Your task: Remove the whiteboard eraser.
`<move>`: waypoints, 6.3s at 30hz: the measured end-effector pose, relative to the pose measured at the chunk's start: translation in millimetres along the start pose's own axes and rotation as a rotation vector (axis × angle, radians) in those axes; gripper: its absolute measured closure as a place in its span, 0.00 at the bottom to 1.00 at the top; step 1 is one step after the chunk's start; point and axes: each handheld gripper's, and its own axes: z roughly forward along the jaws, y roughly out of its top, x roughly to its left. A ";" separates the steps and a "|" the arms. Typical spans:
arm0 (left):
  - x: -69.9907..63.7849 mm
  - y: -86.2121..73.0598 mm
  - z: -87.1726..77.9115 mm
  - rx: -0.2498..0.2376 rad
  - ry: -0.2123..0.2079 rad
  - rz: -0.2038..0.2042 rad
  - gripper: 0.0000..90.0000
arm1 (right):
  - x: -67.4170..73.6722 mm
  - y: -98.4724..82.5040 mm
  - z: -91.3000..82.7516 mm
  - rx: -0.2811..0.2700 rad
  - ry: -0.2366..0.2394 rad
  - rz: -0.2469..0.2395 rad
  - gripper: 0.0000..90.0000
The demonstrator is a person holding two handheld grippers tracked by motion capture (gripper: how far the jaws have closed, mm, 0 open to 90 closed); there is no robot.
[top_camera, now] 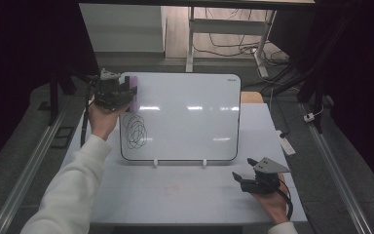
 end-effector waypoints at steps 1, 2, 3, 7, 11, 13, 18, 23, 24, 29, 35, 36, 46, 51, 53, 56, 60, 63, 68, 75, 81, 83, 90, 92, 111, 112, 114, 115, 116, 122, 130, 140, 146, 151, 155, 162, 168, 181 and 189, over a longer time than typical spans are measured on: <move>0.0 0.0 0.0 0.000 0.000 0.000 0.65 | 0.5 0.1 -0.1 0.002 -0.001 0.001 0.25; -0.2 -0.1 -0.5 -0.001 0.002 -0.002 0.66 | 0.9 0.3 -0.1 0.002 -0.001 0.001 0.25; -1.4 -0.3 -2.1 0.000 0.007 0.004 0.66 | 1.1 0.5 -0.1 0.002 0.000 0.000 0.25; -3.4 -1.0 -8.8 -0.021 -0.004 0.014 0.68 | 1.5 0.9 -0.2 -0.003 0.002 0.002 0.25; -9.0 -3.3 -25.1 -0.055 -0.029 0.035 0.68 | 3.6 3.2 -0.9 -0.013 0.007 0.005 0.25; -14.0 -12.0 -36.0 -0.082 -0.071 0.033 0.68 | 6.8 5.9 -1.4 -0.022 0.019 0.008 0.25; -22.9 -35.4 -44.6 -0.106 -0.147 0.020 0.68 | 16.8 13.7 -0.3 -0.039 0.055 -0.003 0.25; -28.3 -55.1 -44.2 -0.098 -0.200 0.003 0.68 | 25.8 18.2 2.0 -0.037 0.083 -0.021 0.25; -32.2 -63.4 -43.9 -0.092 -0.216 0.007 0.68 | 26.9 18.8 2.4 -0.037 0.088 -0.023 0.25; -40.8 -77.5 -44.4 -0.084 -0.243 0.015 0.68 | 32.0 21.6 3.5 -0.041 0.110 -0.016 0.25; -54.5 -94.4 -45.5 -0.075 -0.281 0.036 0.68 | 35.8 22.9 5.0 -0.039 0.123 -0.016 0.25; -56.5 -96.3 -45.6 -0.075 -0.287 0.039 0.68 | 36.3 23.1 5.3 -0.041 0.123 -0.018 0.25; -73.2 -110.4 -44.5 -0.065 -0.339 0.068 0.68 | 45.8 28.2 7.0 -0.053 0.152 -0.013 0.25; -83.4 -118.6 -42.5 -0.056 -0.380 0.081 0.68 | 53.1 32.0 8.9 -0.061 0.174 -0.016 0.25; -86.6 -121.5 -41.8 -0.054 -0.390 0.085 0.68 | 56.8 34.5 10.3 -0.068 0.186 -0.008 0.25; -91.7 -126.4 -40.0 -0.048 -0.410 0.088 0.68 | 63.7 39.1 13.4 -0.078 0.207 -0.002 0.25; -96.5 -131.0 -37.5 -0.039 -0.425 0.092 0.68 | 73.5 45.6 18.5 -0.086 0.229 -0.001 0.25; -101.8 -136.4 -35.5 -0.034 -0.442 0.098 0.68 | 80.0 49.3 21.8 -0.086 0.239 -0.012 0.25; -106.4 -142.7 -34.4 -0.030 -0.461 0.100 0.68 | 88.1 51.9 26.1 -0.086 0.259 -0.016 0.25; -112.7 -151.1 -31.3 -0.014 -0.481 0.113 0.68 | 97.1 55.2 31.7 -0.080 0.288 0.001 0.25; -120.0 -157.5 -28.2 -0.001 -0.499 0.127 0.68 | 109.1 58.2 40.2 -0.062 0.311 0.013 0.24; -122.4 -158.9 -27.4 -0.002 -0.506 0.127 0.68 | 113.1 59.6 43.3 -0.059 0.320 0.015 0.24; -129.2 -161.5 -26.6 -0.007 -0.510 0.135 0.68 | 126.8 62.6 52.0 -0.052 0.343 0.051 0.23; -129.4 -161.5 -26.8 -0.010 -0.511 0.134 0.68 | 128.4 62.4 52.8 -0.049 0.344 0.055 0.23; -136.5 -164.3 -29.9 -0.046 -0.524 0.112 0.68 | 145.4 64.9 63.8 -0.048 0.338 0.105 0.31; -136.5 -164.3 -30.3 -0.050 -0.521 0.112 0.68 | 145.4 64.9 63.4 -0.051 0.332 0.106 0.32; -135.6 -164.4 -30.8 -0.057 -0.517 0.108 0.68 | 145.1 64.8 62.9 -0.054 0.328 0.104 0.34; -135.1 -164.5 -31.1 -0.060 -0.514 0.104 0.68 | 145.2 64.8 62.8 -0.057 0.324 0.105 0.35; -134.4 -164.5 -31.4 -0.061 -0.515 0.102 0.68 | 145.0 64.6 62.4 -0.057 0.318 0.101 0.37; -130.9 -166.6 -32.9 -0.064 -0.517 0.092 0.68 | 146.5 65.6 58.9 -0.054 0.259 0.034 0.40; -127.4 -168.3 -33.1 -0.047 -0.534 0.093 0.64 | 140.5 69.7 56.3 -0.007 0.257 -0.061 0.43; -113.7 -158.8 -48.1 -0.026 -0.528 0.224 0.35 | 123.2 66.4 56.9 0.080 0.311 -0.176 0.43; -103.4 -136.8 -59.9 0.036 -0.527 0.353 0.31 | 117.5 68.0 59.0 0.138 0.389 -0.228 0.44; -106.9 -114.2 -59.6 0.116 -0.549 0.485 0.31 | 119.2 69.6 62.1 0.166 0.443 -0.257 0.44; -118.5 -93.8 -49.3 0.240 -0.611 0.609 0.30 | 121.5 70.5 64.8 0.181 0.489 -0.277 0.44; -138.0 -81.6 -29.6 0.393 -0.647 0.762 0.29 | 124.5 71.8 67.4 0.203 0.534 -0.292 0.44; -151.4 -87.2 -11.4 0.550 -0.712 0.881 0.31 | 125.9 72.7 66.7 0.204 0.561 -0.302 0.44; -153.6 -99.2 -8.8 0.651 -0.736 1.025 0.35 | 124.3 76.2 64.6 0.236 0.627 -0.354 0.44; -157.8 -106.4 -9.7 0.690 -0.711 1.095 0.34 | 121.6 79.2 62.9 0.247 0.667 -0.350 0.45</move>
